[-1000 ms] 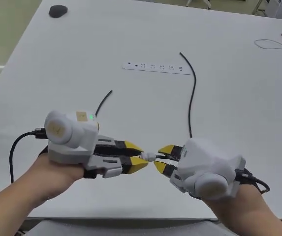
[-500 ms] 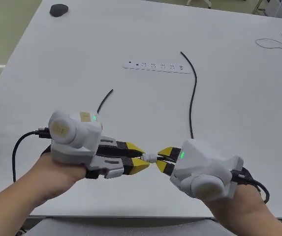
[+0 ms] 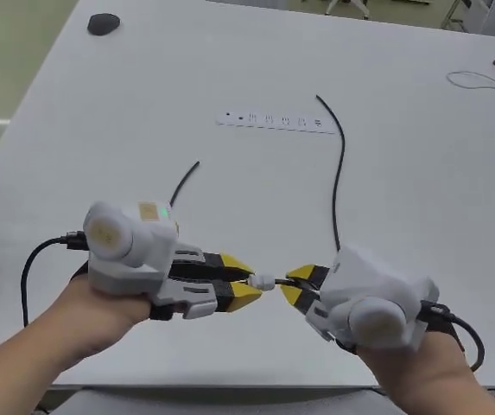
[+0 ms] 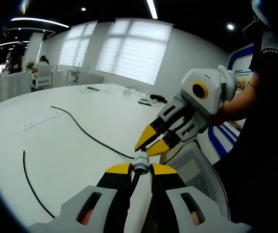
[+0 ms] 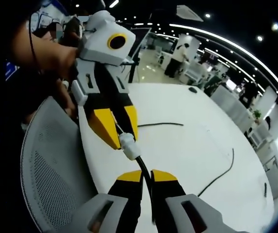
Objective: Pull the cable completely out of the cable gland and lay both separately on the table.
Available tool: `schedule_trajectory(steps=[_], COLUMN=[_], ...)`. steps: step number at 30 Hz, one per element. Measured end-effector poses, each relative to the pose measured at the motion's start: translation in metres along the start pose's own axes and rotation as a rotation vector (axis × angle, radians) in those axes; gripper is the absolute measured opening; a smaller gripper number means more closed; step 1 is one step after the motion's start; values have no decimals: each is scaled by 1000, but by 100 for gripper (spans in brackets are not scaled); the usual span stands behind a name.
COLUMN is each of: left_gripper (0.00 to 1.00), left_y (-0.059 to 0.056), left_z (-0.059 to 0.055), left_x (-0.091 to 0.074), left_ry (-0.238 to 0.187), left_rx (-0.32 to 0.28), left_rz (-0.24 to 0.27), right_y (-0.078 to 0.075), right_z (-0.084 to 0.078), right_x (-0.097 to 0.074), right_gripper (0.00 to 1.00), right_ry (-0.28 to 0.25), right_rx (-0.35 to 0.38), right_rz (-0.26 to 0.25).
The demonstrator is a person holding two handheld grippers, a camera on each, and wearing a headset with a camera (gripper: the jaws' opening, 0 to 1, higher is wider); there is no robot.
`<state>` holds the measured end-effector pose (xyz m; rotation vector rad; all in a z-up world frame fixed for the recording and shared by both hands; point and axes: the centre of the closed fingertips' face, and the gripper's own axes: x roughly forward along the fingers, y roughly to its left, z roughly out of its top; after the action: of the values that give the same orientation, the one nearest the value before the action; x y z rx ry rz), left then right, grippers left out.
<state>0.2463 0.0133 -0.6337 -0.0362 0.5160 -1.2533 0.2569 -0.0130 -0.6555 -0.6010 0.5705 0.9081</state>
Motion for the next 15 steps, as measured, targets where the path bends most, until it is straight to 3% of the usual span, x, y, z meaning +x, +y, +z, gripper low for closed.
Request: schedule_trajectory(steps=[1, 4, 9, 15], left_gripper=[15, 15, 15, 15], left_y=[0, 1, 0, -4], left_z=[0, 0, 1, 1], left_x=[0, -1, -3, -1], left_ry=[0, 2, -1, -2], left_rx=[1, 3, -2, -4], left_rz=[0, 7, 4, 1], right_y=[0, -8, -16, -24], right_z=[-1, -16, -28, -64], right_x=[1, 0, 0, 7], right_gripper=[1, 0, 1, 1], right_ry=[-3, 53, 42, 64], right_rx=[16, 67, 175, 384], right_rz=[2, -38, -45, -64])
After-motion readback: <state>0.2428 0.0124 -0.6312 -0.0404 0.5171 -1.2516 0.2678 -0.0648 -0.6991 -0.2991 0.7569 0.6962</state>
